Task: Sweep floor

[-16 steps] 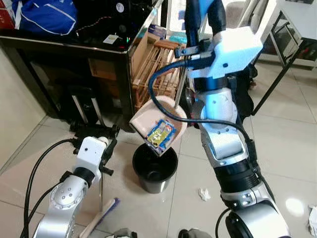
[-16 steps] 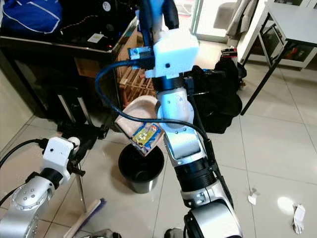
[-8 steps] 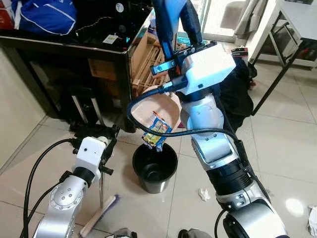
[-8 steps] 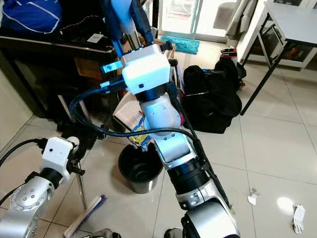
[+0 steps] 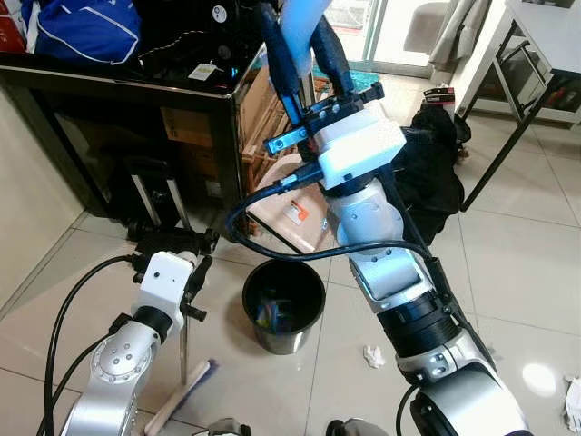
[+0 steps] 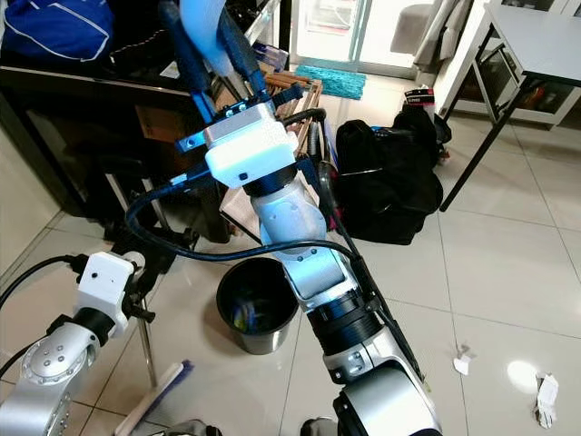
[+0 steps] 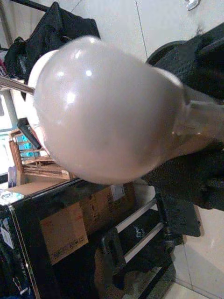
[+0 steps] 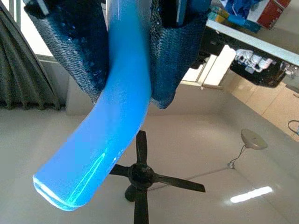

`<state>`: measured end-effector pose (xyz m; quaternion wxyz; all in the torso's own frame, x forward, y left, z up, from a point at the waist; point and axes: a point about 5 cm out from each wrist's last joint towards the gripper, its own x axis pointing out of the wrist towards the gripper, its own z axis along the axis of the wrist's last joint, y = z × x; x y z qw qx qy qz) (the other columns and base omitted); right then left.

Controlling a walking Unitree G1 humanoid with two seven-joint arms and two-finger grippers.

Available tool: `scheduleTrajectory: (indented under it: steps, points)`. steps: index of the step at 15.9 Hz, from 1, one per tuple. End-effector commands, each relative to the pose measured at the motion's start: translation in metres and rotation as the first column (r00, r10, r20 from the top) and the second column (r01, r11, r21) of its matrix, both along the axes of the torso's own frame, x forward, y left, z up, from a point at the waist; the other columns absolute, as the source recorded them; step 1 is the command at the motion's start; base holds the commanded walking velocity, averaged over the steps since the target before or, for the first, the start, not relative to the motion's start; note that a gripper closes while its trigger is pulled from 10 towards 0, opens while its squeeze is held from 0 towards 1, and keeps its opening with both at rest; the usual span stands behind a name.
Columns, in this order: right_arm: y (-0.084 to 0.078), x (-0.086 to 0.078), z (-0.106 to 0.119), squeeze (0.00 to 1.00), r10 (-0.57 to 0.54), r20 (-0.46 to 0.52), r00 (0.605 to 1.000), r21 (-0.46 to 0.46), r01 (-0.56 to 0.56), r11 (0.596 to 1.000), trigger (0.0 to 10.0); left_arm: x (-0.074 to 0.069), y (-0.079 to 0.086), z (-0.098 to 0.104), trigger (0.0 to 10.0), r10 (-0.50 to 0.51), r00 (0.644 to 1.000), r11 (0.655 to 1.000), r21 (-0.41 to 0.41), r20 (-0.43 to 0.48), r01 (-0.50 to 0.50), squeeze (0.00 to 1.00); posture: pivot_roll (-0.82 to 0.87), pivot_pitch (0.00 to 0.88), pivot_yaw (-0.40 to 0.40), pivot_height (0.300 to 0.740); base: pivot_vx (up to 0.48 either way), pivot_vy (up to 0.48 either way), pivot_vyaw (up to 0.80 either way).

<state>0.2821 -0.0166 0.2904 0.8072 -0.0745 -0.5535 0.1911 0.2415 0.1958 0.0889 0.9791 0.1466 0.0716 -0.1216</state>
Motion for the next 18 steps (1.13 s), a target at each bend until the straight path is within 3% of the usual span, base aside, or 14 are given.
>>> scheduleTrajectory:
  steps: [1, 3, 5, 6, 9, 10, 11, 12, 14, 16, 18]
  points:
    - [-0.014, 0.006, 0.02, 0.0, -0.102, 0.051, 0.993, 0.022, 0.101, 0.995, 10.0, 0.003, 0.003, 0.007, 10.0, 0.005, 0.999, 1.0, 0.017, 0.035, -0.006, 0.0, 0.05, 0.1, -0.016, 0.74, 0.0, 0.0, 0.0]
    - [-0.027, 0.014, 0.023, 0.0, -0.186, 0.028, 0.982, 0.029, 0.185, 0.982, 10.0, 0.003, 0.002, 0.008, 10.0, -0.004, 0.999, 1.0, 0.018, 0.039, 0.003, 0.0, 0.04, 0.101, -0.014, 0.74, 0.0, 0.0, 0.0]
    - [-0.062, 0.021, 0.028, 0.0, -0.301, 0.007, 0.954, 0.047, 0.3, 0.953, 10.0, 0.005, -0.004, 0.01, 10.0, -0.03, 0.999, 0.999, 0.021, 0.044, 0.029, 0.0, 0.03, 0.102, -0.005, 0.74, 0.0, 0.0, 0.0]
    - [-0.088, 0.025, 0.028, 0.0, -0.396, -0.043, 0.917, 0.068, 0.398, 0.915, 10.0, 0.006, -0.008, 0.011, 10.0, -0.042, 0.998, 0.999, 0.024, 0.047, 0.041, 0.0, 0.02, 0.103, 0.0, 0.74, 0.0, 0.0, 0.0]
    - [-0.136, 0.032, 0.018, 0.0, -0.54, -0.174, 0.823, 0.075, 0.558, 0.827, 10.0, 0.009, -0.015, 0.015, 10.0, -0.061, 0.997, 0.998, 0.022, 0.055, 0.06, 0.0, 0.02, 0.105, 0.001, 0.74, 0.0, 0.0, 0.0]
    - [-0.163, 0.038, 0.004, 0.0, -0.588, -0.299, 0.751, 0.095, 0.637, 0.765, 10.0, 0.01, -0.018, 0.016, 10.0, -0.067, 0.996, 0.998, 0.022, 0.051, 0.066, 0.0, 0.01, 0.103, 0.001, 0.74, 0.0, 0.0, 0.0]
    - [-0.191, 0.04, -0.015, 0.0, -0.594, -0.42, 0.686, 0.114, 0.689, 0.716, 10.0, 0.01, -0.019, 0.015, 10.0, -0.065, 0.997, 0.998, 0.026, 0.038, 0.064, 0.0, 0.01, 0.104, 0.003, 0.74, 0.0, 0.0, 0.0]
    - [-0.209, 0.035, -0.028, 0.0, -0.561, -0.498, 0.661, 0.16, 0.706, 0.69, 10.0, 0.01, -0.019, 0.014, 10.0, -0.058, 0.998, 0.998, 0.031, 0.034, 0.057, 0.0, 0.0, 0.104, 0.005, 0.74, 0.0, 0.0, 0.0]
    - [-0.225, 0.026, -0.04, 0.0, -0.478, -0.57, 0.668, 0.254, 0.696, 0.671, 10.0, 0.01, -0.02, 0.014, 10.0, -0.049, 0.998, 0.999, 0.012, 0.033, 0.048, 0.0, 0.0, 0.104, 0.009, 0.74, 0.0, 0.0, 0.0]
    - [-0.248, 0.012, -0.058, 0.0, -0.378, -0.634, 0.675, 0.391, 0.701, 0.596, 10.0, 0.012, -0.025, 0.011, 10.0, -0.073, 0.997, 0.997, 0.009, 0.021, 0.072, 0.0, -0.01, 0.105, 0.013, 0.74, 0.0, 0.0, 0.0]
    - [-0.248, 0.005, -0.065, 0.0, -0.416, -0.634, 0.652, 0.334, 0.716, 0.612, 10.0, 0.014, -0.028, 0.01, 10.0, -0.091, 0.996, 0.996, 0.007, 0.018, 0.091, 0.0, -0.02, 0.102, 0.015, 0.74, 0.0, 0.0, 0.0]
